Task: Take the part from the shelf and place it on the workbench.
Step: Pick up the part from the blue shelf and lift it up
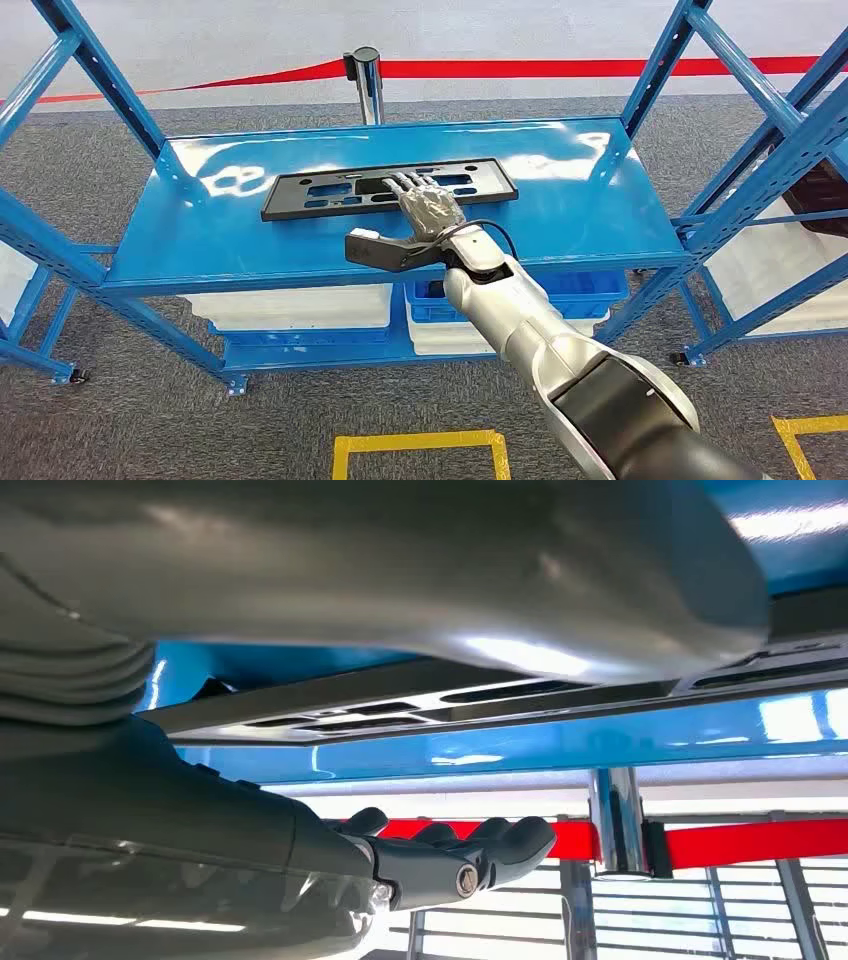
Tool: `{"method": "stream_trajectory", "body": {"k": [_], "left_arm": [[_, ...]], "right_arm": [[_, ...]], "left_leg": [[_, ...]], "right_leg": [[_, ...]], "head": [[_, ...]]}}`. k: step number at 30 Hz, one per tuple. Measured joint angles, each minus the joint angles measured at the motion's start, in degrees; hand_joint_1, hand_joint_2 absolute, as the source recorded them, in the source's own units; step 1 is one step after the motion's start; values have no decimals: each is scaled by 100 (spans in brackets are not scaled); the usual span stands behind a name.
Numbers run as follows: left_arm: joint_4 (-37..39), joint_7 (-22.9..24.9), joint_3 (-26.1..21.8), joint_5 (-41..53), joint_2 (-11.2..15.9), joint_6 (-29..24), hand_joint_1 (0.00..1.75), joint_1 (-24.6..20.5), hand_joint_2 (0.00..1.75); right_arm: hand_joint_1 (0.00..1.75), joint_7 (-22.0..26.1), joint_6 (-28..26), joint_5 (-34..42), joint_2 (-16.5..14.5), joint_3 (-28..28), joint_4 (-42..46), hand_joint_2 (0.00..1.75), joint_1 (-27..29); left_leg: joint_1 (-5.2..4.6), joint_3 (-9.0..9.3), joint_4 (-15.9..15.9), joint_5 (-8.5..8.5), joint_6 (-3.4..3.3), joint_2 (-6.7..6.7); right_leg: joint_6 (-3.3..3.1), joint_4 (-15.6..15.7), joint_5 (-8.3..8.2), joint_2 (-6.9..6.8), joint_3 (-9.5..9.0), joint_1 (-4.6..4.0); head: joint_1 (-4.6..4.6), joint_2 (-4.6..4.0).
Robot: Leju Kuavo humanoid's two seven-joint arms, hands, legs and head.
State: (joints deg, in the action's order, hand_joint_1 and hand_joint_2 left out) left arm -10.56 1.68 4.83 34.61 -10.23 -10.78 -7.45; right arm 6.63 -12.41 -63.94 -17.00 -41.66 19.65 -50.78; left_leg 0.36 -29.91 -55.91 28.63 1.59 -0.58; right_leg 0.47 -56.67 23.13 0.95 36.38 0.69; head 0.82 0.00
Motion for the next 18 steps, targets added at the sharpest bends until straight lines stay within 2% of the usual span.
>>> {"method": "stream_trajectory", "body": {"k": [3,4,5,7,8,9,10,11,13,14,15,16,18], "left_arm": [[0,2,0,2,-3,0,0,-1,0],[0,2,0,2,-4,0,0,-2,0],[0,2,0,3,-5,0,0,-3,0],[0,2,-1,4,-4,0,0,0,0],[0,3,-1,5,-4,0,0,3,0],[0,3,-2,6,-4,0,0,7,0],[0,4,-2,7,-4,0,0,12,0],[0,4,-2,9,-4,0,0,15,0],[0,5,-3,13,-1,0,0,18,0],[0,6,-4,16,2,0,0,14,0],[0,6,-5,18,4,0,0,10,0],[0,3,-7,20,5,0,0,7,0],[0,-7,-11,21,2,0,0,6,0]], "right_arm": [[0,1,-5,2,-11,-1,1,0,-2],[0,1,-8,2,-15,-1,2,0,-7],[0,3,-11,3,-15,-2,2,0,-11],[0,7,-13,8,-5,-3,1,0,3],[0,8,-13,11,5,-4,1,0,25],[0,8,-13,14,16,-4,0,0,48],[0,8,-13,16,26,-4,0,0,66],[0,10,-13,17,31,-4,0,0,76],[0,15,-13,19,37,-4,0,0,78],[0,19,-13,20,38,-5,0,0,74],[0,21,-13,20,40,-5,0,0,75],[0,22,-14,22,44,-6,0,0,80],[0,22,-19,30,46,-7,0,0,91]], "left_leg": [[34,33,63,-35,-44,11],[61,57,96,-53,-67,21],[89,81,125,-67,-84,31],[118,102,131,-65,-94,43],[133,110,128,-54,-90,44],[151,123,125,-38,-80,43],[173,151,121,-10,-59,41],[201,196,119,28,-25,37],[244,295,118,124,71,29],[251,317,115,159,120,25],[249,322,119,175,164,22],[245,313,127,168,205,20],[259,325,143,155,265,21]], "right_leg": [[45,13,7,-4,0,-14],[68,-70,65,-9,44,-19],[85,-262,171,-15,141,-20],[113,-981,466,-23,506,5],[128,-1335,560,-25,703,20],[145,-1566,585,-27,843,37],[168,-1561,489,-30,872,59],[195,-1326,297,-37,784,84],[264,-570,-111,-56,435,122],[264,-279,-183,-58,279,123],[242,-132,-171,-52,194,111],[200,-110,-99,-39,162,86],[86,-89,-32,-22,141,78]], "head": [[-1,0],[8,0],[31,0],[81,0],[105,0],[122,0],[142,0],[161,0],[196,0],[215,0],[219,0],[212,0],[175,0]]}}
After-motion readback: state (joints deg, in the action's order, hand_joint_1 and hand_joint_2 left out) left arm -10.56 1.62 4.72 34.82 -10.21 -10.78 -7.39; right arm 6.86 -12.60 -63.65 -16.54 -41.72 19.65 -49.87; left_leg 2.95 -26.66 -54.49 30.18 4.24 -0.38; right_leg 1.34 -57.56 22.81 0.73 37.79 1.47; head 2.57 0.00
